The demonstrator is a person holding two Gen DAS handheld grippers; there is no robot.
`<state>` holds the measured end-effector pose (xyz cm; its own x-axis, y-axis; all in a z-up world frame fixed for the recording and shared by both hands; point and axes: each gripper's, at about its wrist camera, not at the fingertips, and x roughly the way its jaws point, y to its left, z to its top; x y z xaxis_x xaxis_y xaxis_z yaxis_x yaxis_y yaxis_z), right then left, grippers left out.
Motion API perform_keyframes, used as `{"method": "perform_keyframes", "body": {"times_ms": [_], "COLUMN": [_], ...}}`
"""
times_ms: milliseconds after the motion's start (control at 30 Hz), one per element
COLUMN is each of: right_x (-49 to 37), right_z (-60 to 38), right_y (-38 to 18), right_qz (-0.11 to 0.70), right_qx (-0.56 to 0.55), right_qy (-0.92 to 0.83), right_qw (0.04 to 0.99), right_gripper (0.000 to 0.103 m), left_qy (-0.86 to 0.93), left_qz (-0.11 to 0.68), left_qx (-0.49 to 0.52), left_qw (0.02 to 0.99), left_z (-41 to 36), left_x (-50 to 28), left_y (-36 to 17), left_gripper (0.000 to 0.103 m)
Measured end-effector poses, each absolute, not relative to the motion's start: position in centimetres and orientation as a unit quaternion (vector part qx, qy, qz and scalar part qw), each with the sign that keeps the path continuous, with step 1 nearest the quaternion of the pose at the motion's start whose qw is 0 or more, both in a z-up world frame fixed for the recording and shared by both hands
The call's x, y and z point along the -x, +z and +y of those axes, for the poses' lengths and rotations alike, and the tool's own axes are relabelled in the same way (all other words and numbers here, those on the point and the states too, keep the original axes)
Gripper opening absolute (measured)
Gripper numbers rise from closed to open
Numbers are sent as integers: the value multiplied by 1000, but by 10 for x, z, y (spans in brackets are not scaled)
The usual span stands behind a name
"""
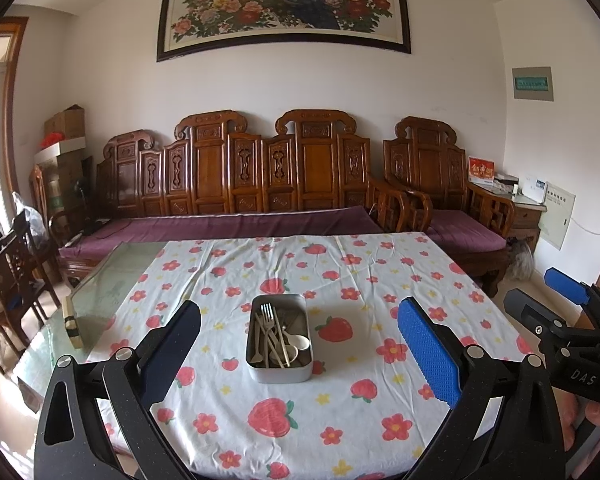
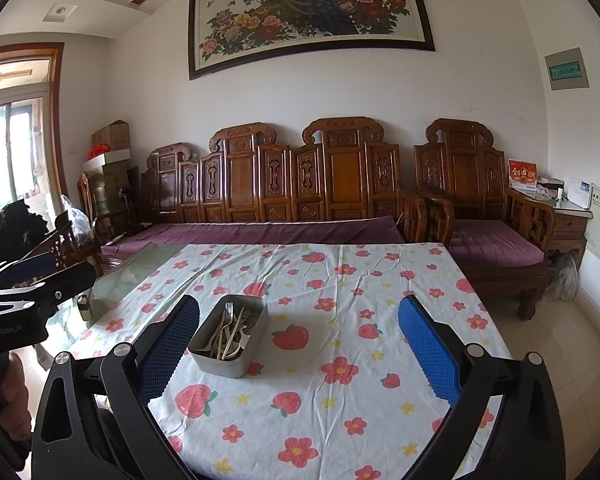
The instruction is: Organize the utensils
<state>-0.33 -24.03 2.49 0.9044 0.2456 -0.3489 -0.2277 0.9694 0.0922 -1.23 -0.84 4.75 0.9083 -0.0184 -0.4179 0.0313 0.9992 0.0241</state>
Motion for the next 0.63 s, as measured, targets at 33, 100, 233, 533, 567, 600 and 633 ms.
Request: {"method": "perform_keyframes", "body": {"times_ms": [33,100,233,533,567,600,633], "right_x": [2,3,3,3,4,4,5], "right_z": [-240,-240,-240,-239,-238,-237,-237], "right_y": [25,25,24,24,23,22,22], "right_qz": [182,182,182,183,183,183,182], "right_qx": [-25,-25,-25,-27,-27,-27,-26], "right_qy": [122,122,122,123,122,123,122], "right_qw": [975,976,975,975,975,975,975], "right_gripper": [100,100,100,100,100,100,100], "left_qy": [-12,-12,-13,-11,-12,-12,-11], "left_qz": [214,214,214,214,214,213,214], "left_qx": [-16,-17,-15,-14,-13,-14,-14], "left_qw": [977,977,977,977,977,977,977], "left_z": [-8,-9,-7,-6,-6,-7,-6], "left_x": [13,12,13,12,12,12,12], "left_y": [47,47,47,46,46,46,46], "left_gripper": [95,95,95,95,95,95,95]}}
